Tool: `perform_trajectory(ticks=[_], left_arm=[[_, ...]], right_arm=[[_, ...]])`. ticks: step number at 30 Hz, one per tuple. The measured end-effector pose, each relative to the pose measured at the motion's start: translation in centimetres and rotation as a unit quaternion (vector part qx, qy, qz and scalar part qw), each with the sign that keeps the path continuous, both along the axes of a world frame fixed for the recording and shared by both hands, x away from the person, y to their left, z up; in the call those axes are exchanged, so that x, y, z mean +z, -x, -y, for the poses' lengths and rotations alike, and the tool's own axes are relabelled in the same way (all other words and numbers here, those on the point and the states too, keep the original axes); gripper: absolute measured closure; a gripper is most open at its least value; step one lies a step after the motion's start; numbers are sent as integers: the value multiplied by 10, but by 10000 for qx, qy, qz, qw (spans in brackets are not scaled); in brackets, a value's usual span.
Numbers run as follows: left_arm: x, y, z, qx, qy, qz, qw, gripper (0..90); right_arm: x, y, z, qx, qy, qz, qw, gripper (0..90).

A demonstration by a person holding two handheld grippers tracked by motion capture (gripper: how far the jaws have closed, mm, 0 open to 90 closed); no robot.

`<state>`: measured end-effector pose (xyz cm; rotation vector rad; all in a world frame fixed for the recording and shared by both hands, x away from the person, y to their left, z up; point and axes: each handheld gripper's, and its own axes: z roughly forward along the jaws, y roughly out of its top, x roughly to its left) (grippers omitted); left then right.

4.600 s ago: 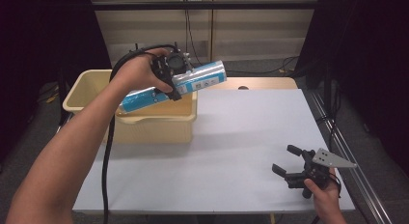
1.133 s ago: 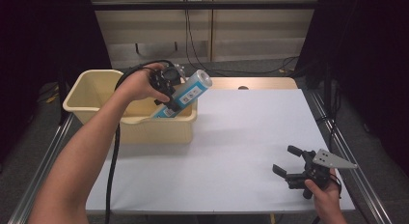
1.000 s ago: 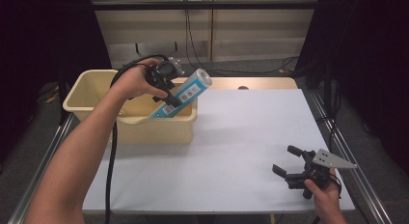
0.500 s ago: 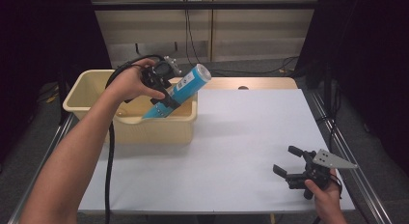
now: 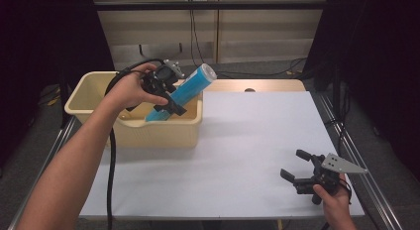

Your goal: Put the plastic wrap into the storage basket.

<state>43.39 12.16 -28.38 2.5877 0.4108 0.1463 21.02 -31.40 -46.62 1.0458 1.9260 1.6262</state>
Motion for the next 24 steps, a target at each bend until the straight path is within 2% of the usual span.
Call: perform_trajectory(ticks=[2,9,13,17,19,24], left_arm=[[0,3,-1,-58,23,66,10000,75],[-6,14,-5,-90,239,72,9996,61],[-10,21,-8,-46,638,40,9979,54],[-15,27,-11,35,714,78,9974,53],[-18,29,-13,14,823,51,9966,53],[-23,37,-17,-8,939,102,9955,51]], right_arm=[[0,0,0,5,7,3,10000,23],[1,0,-1,7,7,3,10000,22],[1,0,-1,0,17,15,10000,23],[1,0,-1,9,11,37,10000,23],[1,0,-1,10,24,42,10000,22],[1,-1,-2,21,24,51,10000,23]])
